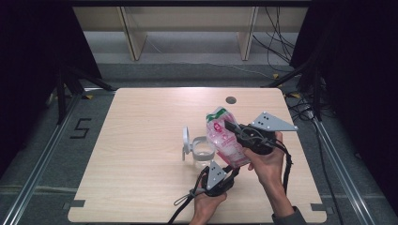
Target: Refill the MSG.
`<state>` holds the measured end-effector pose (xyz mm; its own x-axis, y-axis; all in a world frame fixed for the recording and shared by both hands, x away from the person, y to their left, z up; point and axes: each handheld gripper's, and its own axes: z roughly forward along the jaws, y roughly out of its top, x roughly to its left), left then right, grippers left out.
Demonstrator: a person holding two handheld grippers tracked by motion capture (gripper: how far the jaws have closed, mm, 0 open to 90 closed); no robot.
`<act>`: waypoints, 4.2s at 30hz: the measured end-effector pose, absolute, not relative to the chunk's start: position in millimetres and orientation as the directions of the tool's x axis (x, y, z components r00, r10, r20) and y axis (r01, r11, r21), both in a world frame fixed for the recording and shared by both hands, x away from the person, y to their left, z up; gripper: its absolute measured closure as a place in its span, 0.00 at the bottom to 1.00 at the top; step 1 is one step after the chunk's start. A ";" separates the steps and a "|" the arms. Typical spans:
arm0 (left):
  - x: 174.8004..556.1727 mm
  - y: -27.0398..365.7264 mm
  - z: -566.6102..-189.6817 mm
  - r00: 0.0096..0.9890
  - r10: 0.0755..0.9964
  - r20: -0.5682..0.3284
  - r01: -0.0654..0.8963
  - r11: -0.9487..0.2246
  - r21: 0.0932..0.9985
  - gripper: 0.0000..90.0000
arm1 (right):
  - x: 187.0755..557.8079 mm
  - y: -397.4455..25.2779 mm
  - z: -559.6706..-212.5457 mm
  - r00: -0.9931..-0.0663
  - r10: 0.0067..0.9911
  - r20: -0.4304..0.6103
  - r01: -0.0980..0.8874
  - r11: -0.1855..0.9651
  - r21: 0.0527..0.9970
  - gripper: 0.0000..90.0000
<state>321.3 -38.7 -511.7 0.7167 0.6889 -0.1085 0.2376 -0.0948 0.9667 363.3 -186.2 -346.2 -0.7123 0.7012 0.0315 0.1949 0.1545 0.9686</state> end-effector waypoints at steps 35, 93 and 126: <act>327.2 -50.5 -516.9 0.724 0.671 -0.161 0.245 -0.031 0.969 0.86 | 389.6 -159.0 -359.3 -0.695 0.719 0.025 0.218 0.178 0.960 1.00; 330.9 -56.9 -513.4 0.735 0.663 -0.139 0.200 -0.015 0.980 0.87 | 400.7 -137.0 -361.8 -0.711 0.702 -0.036 0.225 0.276 0.934 1.00; 332.4 -58.0 -511.2 0.738 0.661 -0.134 0.189 -0.012 0.982 0.87 | 399.1 -131.5 -358.9 -0.698 0.712 -0.068 0.210 0.295 0.932 1.00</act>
<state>332.4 -58.0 -511.2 0.7380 0.6614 -0.1341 0.1891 -0.0118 0.9819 399.1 -131.5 -358.9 -0.6985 0.7124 -0.0682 0.2098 0.2949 0.9322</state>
